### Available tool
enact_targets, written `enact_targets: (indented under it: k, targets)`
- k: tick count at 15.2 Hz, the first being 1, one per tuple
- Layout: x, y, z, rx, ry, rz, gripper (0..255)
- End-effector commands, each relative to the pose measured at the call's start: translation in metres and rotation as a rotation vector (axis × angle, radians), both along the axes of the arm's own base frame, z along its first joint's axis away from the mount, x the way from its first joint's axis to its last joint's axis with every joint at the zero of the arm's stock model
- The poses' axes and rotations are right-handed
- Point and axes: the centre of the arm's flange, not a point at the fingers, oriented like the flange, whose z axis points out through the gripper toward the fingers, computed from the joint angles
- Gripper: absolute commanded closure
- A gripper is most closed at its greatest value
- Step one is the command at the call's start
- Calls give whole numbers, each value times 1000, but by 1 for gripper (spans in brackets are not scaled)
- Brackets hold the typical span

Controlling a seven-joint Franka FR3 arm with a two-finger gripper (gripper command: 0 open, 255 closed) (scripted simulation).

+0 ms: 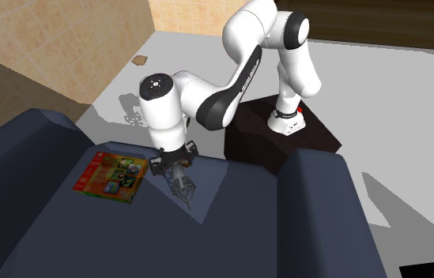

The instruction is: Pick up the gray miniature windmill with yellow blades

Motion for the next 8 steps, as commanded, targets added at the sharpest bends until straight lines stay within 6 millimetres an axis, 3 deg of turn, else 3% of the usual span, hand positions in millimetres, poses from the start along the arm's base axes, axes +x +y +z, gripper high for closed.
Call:
enact_targets:
  k: [1, 4, 6, 7, 8]
  targets:
    - [0, -1, -9, 0, -1, -4, 0]
    - [0, -1, -28, 0, -1, -4, 0]
    - [0, -1, -28, 0, -1, -4, 0]
    - [0, 0, -28, 0, -1, -4, 255]
    - [0, 0, -29, 0, -1, -4, 255]
